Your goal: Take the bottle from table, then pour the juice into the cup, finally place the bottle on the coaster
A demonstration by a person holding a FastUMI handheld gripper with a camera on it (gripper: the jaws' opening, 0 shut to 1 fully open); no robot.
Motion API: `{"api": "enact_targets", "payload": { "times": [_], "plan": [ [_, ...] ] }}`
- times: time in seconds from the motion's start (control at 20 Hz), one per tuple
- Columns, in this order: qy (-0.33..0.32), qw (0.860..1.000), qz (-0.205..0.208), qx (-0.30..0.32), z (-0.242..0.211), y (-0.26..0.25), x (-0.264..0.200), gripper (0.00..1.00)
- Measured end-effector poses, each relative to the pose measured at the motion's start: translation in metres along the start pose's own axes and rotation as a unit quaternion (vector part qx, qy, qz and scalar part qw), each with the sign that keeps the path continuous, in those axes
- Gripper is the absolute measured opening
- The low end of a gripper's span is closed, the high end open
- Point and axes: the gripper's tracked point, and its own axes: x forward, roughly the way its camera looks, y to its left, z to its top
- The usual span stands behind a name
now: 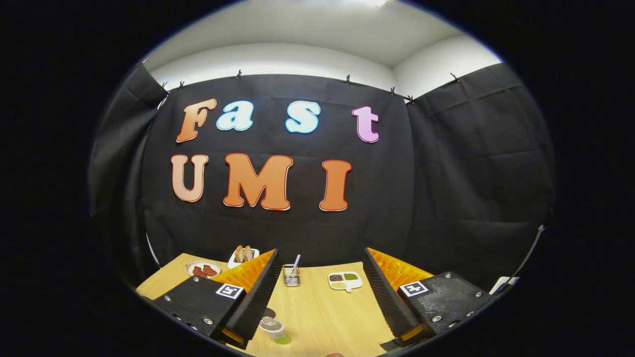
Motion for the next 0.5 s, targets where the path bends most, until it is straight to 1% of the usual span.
{"api": "enact_targets", "payload": {
  "times": [0.15, 0.3, 0.4, 0.5],
  "plan": [
    [0.002, 1.0, 0.014, 0.011, -0.016, 0.015, 0.004, 0.98],
    [0.007, 1.0, 0.024, 0.016, -0.041, 0.03, 0.009, 0.98],
    [0.022, 0.999, 0.046, 0.02, -0.069, 0.048, 0.013, 0.99],
    [0.037, 0.997, 0.074, 0.011, -0.098, 0.07, 0.016, 0.99]
  ]
}}
